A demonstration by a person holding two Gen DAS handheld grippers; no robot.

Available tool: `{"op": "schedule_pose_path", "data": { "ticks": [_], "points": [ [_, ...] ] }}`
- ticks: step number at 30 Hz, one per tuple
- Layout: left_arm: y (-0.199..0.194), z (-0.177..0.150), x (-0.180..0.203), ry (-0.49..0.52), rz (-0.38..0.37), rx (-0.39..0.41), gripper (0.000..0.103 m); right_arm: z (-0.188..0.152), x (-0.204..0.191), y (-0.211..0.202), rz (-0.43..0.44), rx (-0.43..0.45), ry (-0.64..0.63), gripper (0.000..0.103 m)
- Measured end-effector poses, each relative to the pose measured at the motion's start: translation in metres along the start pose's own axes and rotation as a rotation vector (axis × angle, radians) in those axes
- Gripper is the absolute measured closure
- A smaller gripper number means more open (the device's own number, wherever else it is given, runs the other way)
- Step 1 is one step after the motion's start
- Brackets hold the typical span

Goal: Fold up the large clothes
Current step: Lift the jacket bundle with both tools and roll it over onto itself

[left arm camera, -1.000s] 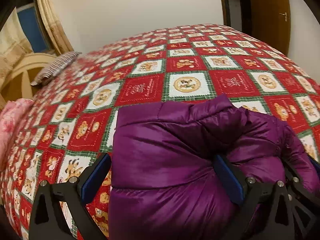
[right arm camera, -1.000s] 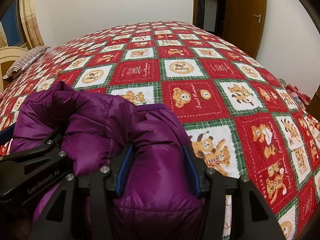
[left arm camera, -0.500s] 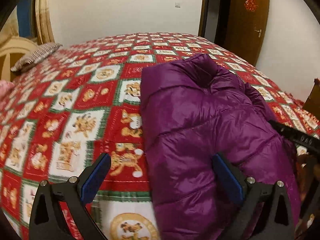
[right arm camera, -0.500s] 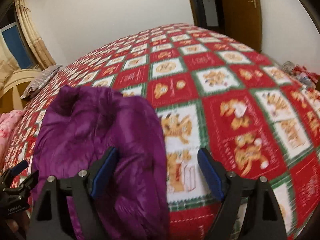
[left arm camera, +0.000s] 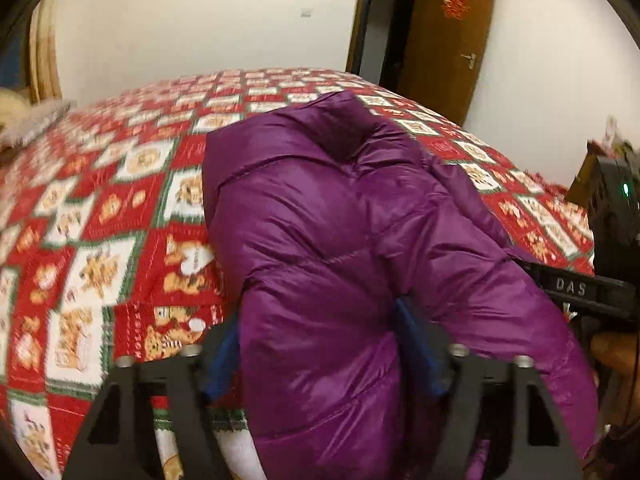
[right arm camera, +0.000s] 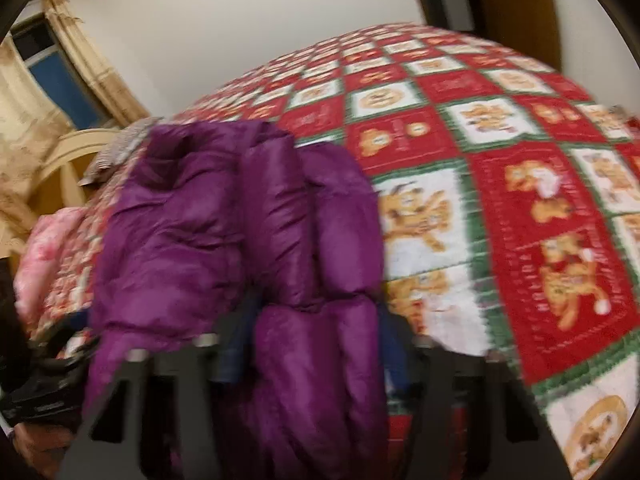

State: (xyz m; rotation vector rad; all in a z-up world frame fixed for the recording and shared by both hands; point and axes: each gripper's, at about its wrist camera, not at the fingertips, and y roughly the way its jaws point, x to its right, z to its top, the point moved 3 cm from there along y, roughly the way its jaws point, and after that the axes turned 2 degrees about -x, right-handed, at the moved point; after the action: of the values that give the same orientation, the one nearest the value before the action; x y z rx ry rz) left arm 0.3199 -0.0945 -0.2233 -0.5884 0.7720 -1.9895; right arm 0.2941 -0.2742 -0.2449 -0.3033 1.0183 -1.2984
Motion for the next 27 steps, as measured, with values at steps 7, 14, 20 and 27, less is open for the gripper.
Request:
{"op": "schedule_pose_path", "data": {
  "ticks": [7,14,20,27],
  "points": [
    [-0.057,0.007,0.008,0.064,0.065,0.069,0.076,-0.010,-0.018,-0.022,0.084,0.044,0.020,0.081],
    [-0.129,0.004,-0.026,0.049,0.169,0.154,0.076,-0.006,-0.083,-0.034,0.184,0.073,-0.071,0.082],
    [-0.166,-0.005,-0.070,-0.013,0.252,0.177,0.076,-0.003,-0.143,-0.024,0.253,0.062,-0.159,0.083],
    [-0.188,-0.023,-0.112,-0.082,0.312,0.184,0.076,-0.004,-0.190,-0.004,0.284,0.027,-0.244,0.083]
  ]
}}
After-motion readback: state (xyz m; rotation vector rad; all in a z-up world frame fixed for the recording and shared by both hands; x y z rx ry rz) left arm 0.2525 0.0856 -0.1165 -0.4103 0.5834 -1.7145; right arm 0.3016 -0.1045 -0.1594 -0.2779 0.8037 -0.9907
